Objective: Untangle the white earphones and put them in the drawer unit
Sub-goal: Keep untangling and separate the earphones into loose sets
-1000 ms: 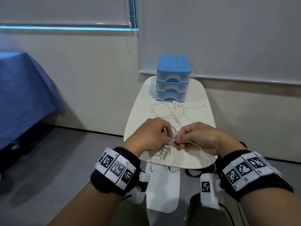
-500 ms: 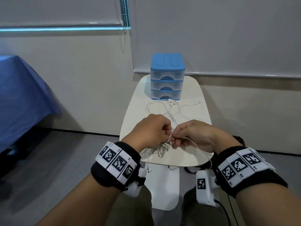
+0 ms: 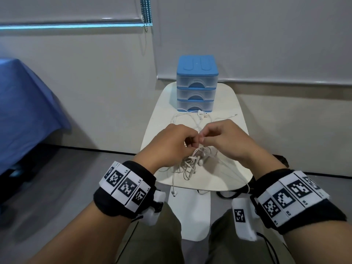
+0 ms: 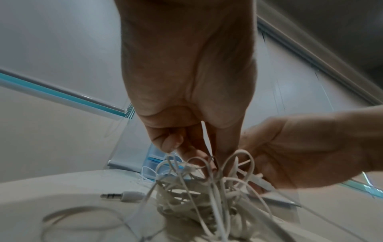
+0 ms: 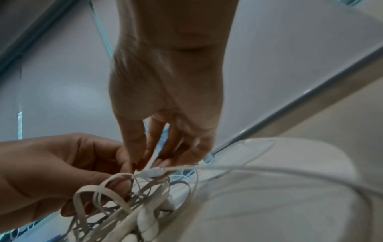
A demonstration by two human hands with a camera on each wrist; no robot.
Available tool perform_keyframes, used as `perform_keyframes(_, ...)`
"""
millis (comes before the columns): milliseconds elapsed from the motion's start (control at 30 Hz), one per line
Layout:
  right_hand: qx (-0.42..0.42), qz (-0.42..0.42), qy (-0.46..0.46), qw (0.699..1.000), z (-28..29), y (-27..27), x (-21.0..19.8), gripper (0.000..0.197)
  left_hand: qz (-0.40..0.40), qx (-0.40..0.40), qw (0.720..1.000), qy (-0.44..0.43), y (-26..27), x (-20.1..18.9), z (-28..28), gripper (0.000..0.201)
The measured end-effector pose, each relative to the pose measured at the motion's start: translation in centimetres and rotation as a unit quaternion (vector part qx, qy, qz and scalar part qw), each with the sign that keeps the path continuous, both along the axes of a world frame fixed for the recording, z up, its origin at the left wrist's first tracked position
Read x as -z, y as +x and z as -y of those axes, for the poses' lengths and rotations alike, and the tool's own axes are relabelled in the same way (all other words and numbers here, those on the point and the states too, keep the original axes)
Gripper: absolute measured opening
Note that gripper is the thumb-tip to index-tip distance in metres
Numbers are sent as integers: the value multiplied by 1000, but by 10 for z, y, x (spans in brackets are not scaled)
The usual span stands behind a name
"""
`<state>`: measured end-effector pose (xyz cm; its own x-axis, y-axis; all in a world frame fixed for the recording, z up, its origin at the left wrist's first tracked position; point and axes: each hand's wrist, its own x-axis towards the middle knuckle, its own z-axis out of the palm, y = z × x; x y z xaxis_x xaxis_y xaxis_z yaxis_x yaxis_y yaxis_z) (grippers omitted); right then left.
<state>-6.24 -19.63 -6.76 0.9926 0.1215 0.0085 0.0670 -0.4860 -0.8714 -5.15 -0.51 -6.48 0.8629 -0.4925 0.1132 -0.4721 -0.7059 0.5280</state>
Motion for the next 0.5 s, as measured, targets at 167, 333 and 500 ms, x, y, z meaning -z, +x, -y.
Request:
perform_keyframes(167, -67, -23, 56, 996, 0, -6, 8, 3, -22, -23, 999, -41, 4, 0, -8, 15)
perform_keyframes(333, -101, 5, -2, 995, 4, -7, 11, 4, -73, -43, 989, -118, 3, 0, -9, 12)
perform_keyframes(500, -73, 2, 21, 997, 10, -12, 0, 27, -106, -77, 974, -183, 2, 3, -2, 11)
